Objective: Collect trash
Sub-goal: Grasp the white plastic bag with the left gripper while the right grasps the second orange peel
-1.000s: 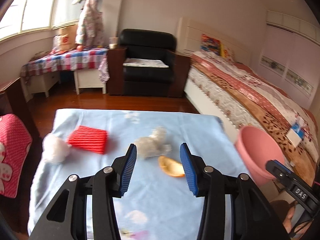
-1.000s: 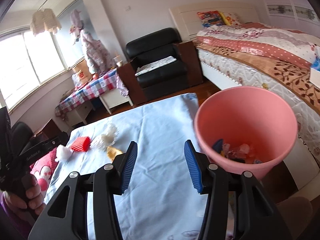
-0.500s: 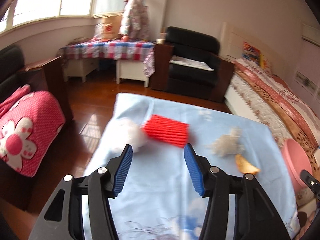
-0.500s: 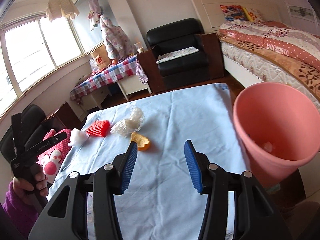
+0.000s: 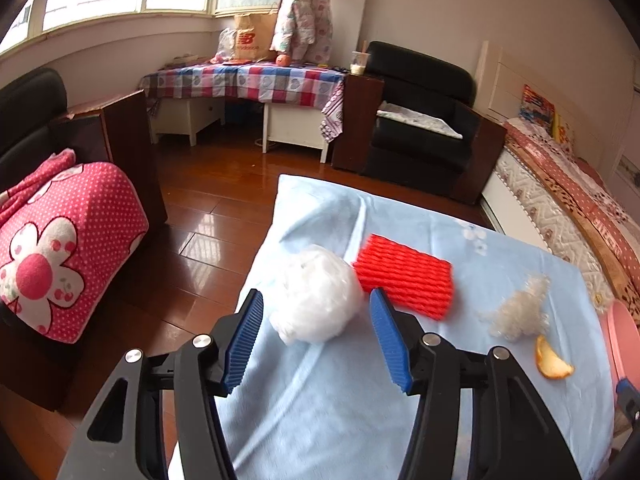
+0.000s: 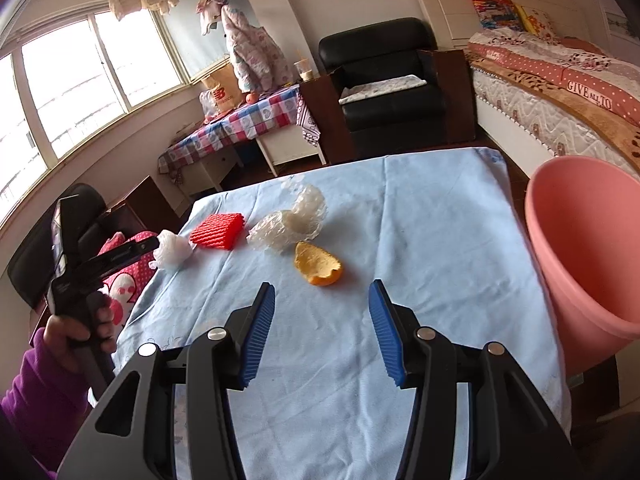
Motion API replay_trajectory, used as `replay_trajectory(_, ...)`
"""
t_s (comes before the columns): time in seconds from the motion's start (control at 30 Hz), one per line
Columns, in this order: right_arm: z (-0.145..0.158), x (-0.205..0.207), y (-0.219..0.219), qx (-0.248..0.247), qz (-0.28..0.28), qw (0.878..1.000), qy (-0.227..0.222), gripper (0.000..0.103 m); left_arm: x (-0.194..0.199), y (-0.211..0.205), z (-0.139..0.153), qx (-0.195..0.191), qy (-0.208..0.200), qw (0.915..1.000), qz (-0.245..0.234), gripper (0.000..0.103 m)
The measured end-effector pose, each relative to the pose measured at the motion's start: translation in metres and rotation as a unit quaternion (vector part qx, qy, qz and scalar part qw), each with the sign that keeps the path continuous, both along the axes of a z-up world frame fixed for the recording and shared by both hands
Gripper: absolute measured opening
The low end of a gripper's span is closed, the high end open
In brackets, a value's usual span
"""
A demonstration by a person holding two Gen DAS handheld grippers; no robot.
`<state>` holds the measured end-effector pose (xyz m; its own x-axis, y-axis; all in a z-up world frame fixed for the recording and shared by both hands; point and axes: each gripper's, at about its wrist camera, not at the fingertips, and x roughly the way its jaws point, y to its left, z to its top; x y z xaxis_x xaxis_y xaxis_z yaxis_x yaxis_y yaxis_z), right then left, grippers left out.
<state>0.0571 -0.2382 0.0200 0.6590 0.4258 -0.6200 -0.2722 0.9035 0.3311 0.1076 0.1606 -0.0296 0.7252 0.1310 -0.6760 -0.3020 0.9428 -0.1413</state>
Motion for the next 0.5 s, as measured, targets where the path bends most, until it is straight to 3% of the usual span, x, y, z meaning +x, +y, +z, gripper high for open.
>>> replay_trajectory(0.13,0.0,0.006,0.006,-0.003,0.007,1.0,0.002,0.05,0.013,0.01,-0.012,-0.025,0.012,0.9996,0.001,0.055)
replay_trajectory(0.3,-0.003,0.017,0.011,-0.004,0.011,1.0,0.009,0.05,0.017,0.012,-0.025,-0.025,0.017,0.9995,-0.006,0.054)
replay_trajectory(0.43,-0.008,0.024,0.014,-0.004,0.014,1.0,0.017,0.05,0.015,0.011,-0.031,-0.027,0.017,0.9994,-0.013,0.031)
replay_trajectory(0.5,-0.011,0.027,0.017,-0.005,0.016,1.0,0.021,0.05,0.013,0.011,-0.032,-0.032,0.014,0.9993,-0.015,0.026)
